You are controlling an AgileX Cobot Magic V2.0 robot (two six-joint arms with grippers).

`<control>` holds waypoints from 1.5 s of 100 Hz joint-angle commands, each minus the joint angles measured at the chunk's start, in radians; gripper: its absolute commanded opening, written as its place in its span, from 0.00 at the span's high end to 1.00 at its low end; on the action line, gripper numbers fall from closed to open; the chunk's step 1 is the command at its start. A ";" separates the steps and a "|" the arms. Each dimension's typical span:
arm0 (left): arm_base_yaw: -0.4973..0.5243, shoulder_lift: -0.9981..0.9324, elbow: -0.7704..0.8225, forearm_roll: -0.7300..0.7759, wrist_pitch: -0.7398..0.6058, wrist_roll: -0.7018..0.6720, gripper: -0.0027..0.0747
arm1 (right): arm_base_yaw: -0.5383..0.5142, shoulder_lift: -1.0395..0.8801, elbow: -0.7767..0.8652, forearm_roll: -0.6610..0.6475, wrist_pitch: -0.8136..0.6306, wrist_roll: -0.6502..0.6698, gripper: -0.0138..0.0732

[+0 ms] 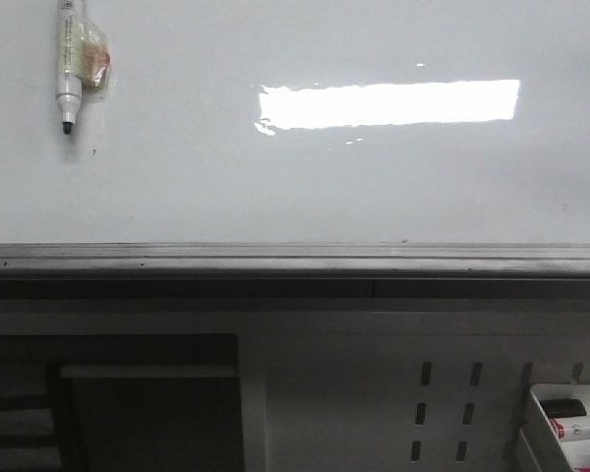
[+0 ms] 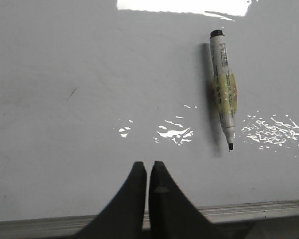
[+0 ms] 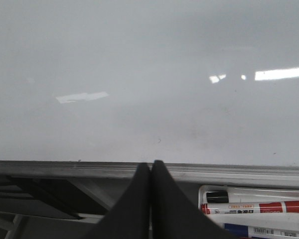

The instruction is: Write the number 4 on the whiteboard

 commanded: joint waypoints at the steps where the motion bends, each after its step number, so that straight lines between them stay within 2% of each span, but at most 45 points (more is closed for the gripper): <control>1: 0.001 0.048 -0.044 -0.060 -0.056 0.060 0.98 | -0.005 0.034 -0.054 0.008 -0.045 -0.014 0.88; 7: 0.001 0.073 -0.044 -0.124 -0.056 0.129 0.92 | -0.002 0.040 -0.061 0.010 -0.052 -0.014 0.82; 14: 0.001 0.105 -0.044 -0.235 -0.060 0.206 0.81 | -0.002 0.042 -0.061 0.012 -0.067 -0.014 0.70; 26: 0.001 0.160 -0.044 -0.494 -0.080 0.393 0.53 | -0.002 0.042 -0.061 0.012 -0.084 -0.014 0.48; 33: 0.001 0.192 -0.044 -0.643 -0.081 0.523 0.43 | -0.002 0.042 -0.061 0.012 -0.092 -0.014 0.38; 59: 0.001 0.329 -0.046 -1.126 -0.006 0.933 0.42 | -0.002 0.042 -0.061 0.012 -0.092 -0.014 0.36; 80: 0.001 0.462 -0.114 -1.289 0.136 1.121 0.42 | -0.002 0.042 -0.061 0.012 -0.092 -0.014 0.36; 110: 0.001 0.648 -0.227 -1.303 0.211 1.166 0.42 | -0.002 0.042 -0.061 0.012 -0.090 -0.014 0.36; 133: -0.001 0.736 -0.273 -1.292 0.219 1.194 0.42 | -0.002 0.042 -0.061 0.012 -0.090 -0.014 0.36; 150: -0.043 0.768 -0.277 -1.292 0.205 1.221 0.42 | -0.002 0.042 -0.061 0.012 -0.090 -0.014 0.36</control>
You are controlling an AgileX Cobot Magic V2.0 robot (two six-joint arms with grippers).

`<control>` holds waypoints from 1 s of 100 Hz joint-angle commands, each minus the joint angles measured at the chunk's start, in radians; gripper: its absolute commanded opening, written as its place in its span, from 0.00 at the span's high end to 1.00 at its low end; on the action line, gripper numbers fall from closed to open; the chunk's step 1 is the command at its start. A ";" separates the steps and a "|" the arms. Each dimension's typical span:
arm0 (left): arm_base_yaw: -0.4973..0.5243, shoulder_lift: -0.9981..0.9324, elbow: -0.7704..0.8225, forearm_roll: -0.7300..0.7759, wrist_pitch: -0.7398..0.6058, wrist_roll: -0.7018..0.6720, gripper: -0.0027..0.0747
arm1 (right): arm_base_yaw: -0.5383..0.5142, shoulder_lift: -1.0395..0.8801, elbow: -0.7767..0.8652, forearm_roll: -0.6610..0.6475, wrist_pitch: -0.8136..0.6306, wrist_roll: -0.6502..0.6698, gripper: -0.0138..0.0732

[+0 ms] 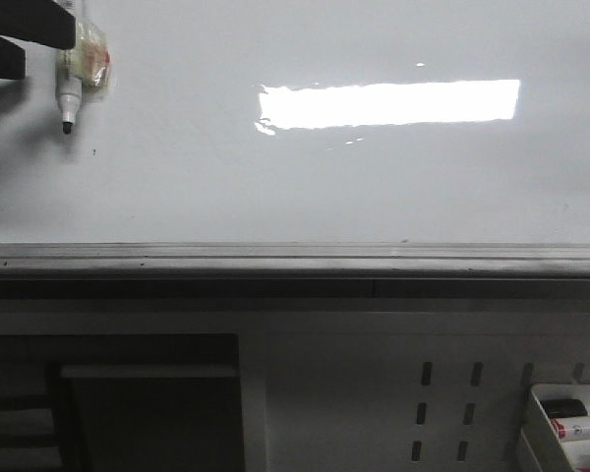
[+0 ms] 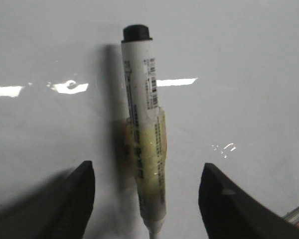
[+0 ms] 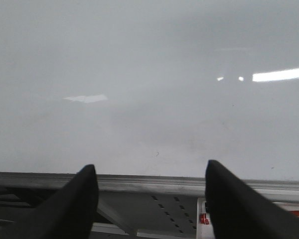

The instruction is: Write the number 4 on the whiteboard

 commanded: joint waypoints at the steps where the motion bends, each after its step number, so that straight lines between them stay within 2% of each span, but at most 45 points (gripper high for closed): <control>1: -0.032 -0.005 -0.034 -0.037 0.022 0.015 0.42 | -0.002 0.011 -0.035 0.012 -0.067 -0.012 0.36; 12: -0.050 0.009 -0.034 -0.037 -0.037 0.015 0.42 | -0.002 0.011 -0.035 0.012 -0.067 -0.012 0.36; 29: -0.050 0.037 -0.049 -0.040 -0.041 0.015 0.43 | -0.002 0.011 -0.035 0.012 -0.065 -0.012 0.36; 36: -0.050 0.044 -0.055 -0.041 -0.041 0.015 0.45 | -0.002 0.011 -0.035 0.012 -0.065 -0.012 0.36; 59: -0.050 0.058 -0.061 -0.041 -0.037 0.029 0.66 | -0.002 0.011 -0.035 0.012 -0.066 -0.012 0.36; 80: -0.050 0.058 -0.061 -0.038 -0.015 0.043 1.00 | -0.002 0.011 -0.035 0.012 -0.063 -0.012 0.36; 100: -0.050 0.046 -0.061 -0.011 0.105 0.110 0.99 | -0.002 0.016 -0.035 0.027 -0.031 -0.053 0.36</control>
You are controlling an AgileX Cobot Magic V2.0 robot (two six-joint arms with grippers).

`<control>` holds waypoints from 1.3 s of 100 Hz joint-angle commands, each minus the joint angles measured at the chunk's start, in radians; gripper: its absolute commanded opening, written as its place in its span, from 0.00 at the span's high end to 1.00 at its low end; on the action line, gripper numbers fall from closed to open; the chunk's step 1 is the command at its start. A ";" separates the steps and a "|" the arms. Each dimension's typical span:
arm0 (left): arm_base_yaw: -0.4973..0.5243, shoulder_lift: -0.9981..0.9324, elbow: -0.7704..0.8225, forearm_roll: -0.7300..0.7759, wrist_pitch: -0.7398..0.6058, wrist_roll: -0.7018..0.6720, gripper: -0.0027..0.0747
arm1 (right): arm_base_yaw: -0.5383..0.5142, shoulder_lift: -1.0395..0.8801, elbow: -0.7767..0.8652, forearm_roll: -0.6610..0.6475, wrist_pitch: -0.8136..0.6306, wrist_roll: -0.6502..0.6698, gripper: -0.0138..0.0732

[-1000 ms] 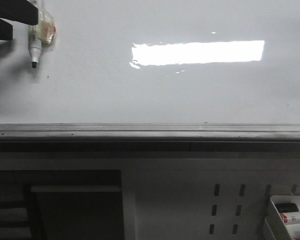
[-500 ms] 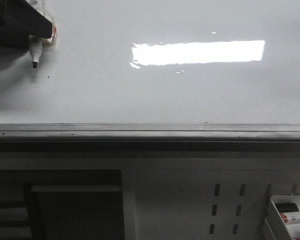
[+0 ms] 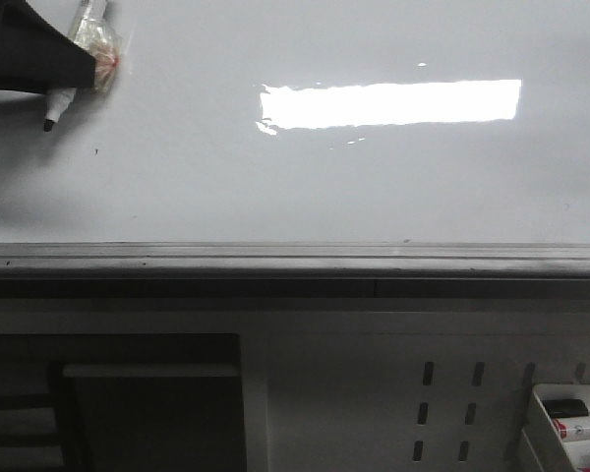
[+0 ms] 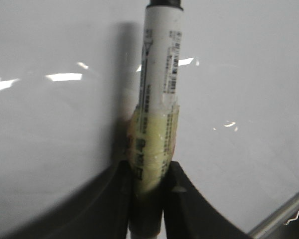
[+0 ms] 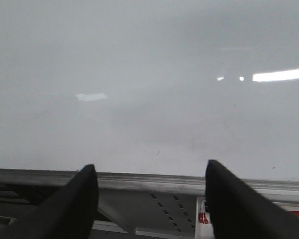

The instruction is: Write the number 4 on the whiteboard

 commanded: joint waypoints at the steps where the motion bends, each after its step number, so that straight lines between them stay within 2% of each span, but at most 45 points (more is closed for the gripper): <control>1: -0.006 -0.036 -0.030 -0.022 0.103 0.046 0.99 | -0.002 0.017 -0.035 0.035 -0.032 -0.044 0.36; 7: -0.009 -0.053 -0.030 -0.001 0.136 0.060 0.99 | -0.001 0.031 -0.037 0.083 -0.005 -0.088 0.36; 19: -0.062 -0.099 -0.030 0.086 0.147 0.070 0.99 | -0.001 0.088 -0.061 0.277 0.092 -0.278 0.36; 27: -0.141 -0.128 -0.030 0.161 0.149 0.070 0.99 | -0.001 0.151 -0.108 0.432 0.187 -0.424 0.36; 41: -0.290 -0.144 -0.030 0.253 0.088 0.070 0.99 | -0.001 0.279 -0.214 0.588 0.364 -0.544 0.36; 68: -0.566 -0.142 -0.030 0.354 -0.168 0.070 0.99 | 0.000 0.496 -0.419 0.608 0.654 -0.558 0.36; 81: -0.654 -0.140 -0.030 0.367 -0.268 0.070 0.99 | 0.037 0.549 -0.479 0.608 0.687 -0.558 0.36; 91: -0.680 -0.140 -0.030 0.369 -0.294 0.070 0.99 | 0.088 0.570 -0.505 0.604 0.685 -0.558 0.36; 130: -0.680 -0.140 -0.030 0.369 -0.298 0.070 0.99 | 0.274 0.664 -0.545 0.599 0.661 -0.555 0.36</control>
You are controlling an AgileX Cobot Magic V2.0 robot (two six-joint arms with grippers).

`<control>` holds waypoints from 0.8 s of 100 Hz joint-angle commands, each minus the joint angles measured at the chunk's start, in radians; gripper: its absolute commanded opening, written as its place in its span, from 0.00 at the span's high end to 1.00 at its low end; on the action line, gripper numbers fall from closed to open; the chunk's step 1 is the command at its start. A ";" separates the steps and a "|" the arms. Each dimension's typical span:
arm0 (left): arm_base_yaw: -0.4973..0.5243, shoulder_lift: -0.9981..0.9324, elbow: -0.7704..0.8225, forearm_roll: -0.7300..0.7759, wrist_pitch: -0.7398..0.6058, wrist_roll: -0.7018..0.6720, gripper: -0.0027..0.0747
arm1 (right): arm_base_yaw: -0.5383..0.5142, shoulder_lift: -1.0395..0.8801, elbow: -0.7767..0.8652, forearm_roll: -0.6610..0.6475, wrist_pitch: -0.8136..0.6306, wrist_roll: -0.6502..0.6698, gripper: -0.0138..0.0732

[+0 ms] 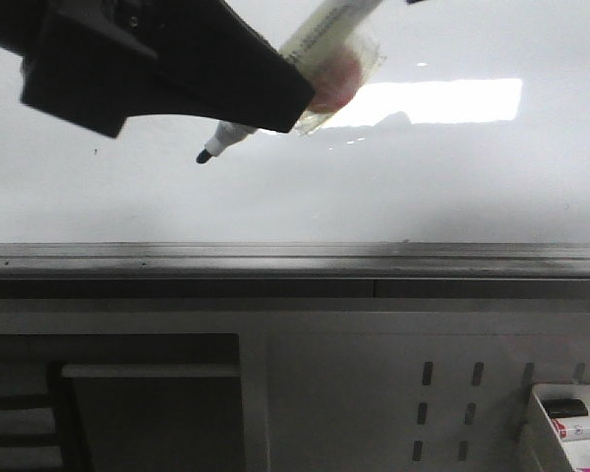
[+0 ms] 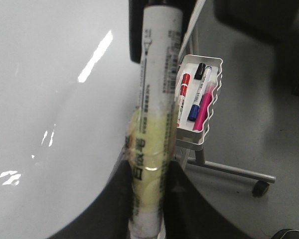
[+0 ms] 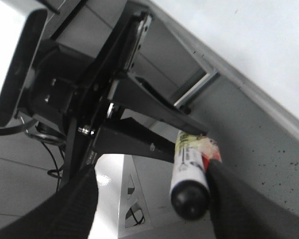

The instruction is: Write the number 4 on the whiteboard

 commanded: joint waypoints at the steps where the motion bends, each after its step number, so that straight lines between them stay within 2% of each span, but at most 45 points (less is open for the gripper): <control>1: -0.008 -0.022 -0.030 -0.022 -0.017 0.000 0.99 | 0.035 0.003 -0.034 0.058 -0.012 -0.013 0.36; 14: -0.008 -0.022 -0.030 -0.022 -0.024 0.000 0.99 | 0.078 0.025 -0.034 0.058 -0.059 -0.013 0.37; 21: -0.008 -0.022 -0.030 -0.022 -0.028 0.000 0.99 | 0.090 0.031 -0.034 0.058 -0.070 -0.013 0.43; 54: -0.008 -0.022 -0.030 -0.022 -0.032 0.000 0.99 | 0.096 0.033 -0.034 0.058 -0.070 -0.039 0.91; 72: -0.008 -0.022 -0.030 -0.022 -0.032 0.000 0.99 | 0.096 0.033 -0.034 0.058 -0.075 -0.051 0.92; 80: -0.004 -0.022 -0.030 -0.022 -0.032 0.000 0.99 | 0.096 0.033 -0.034 0.058 -0.094 -0.051 0.90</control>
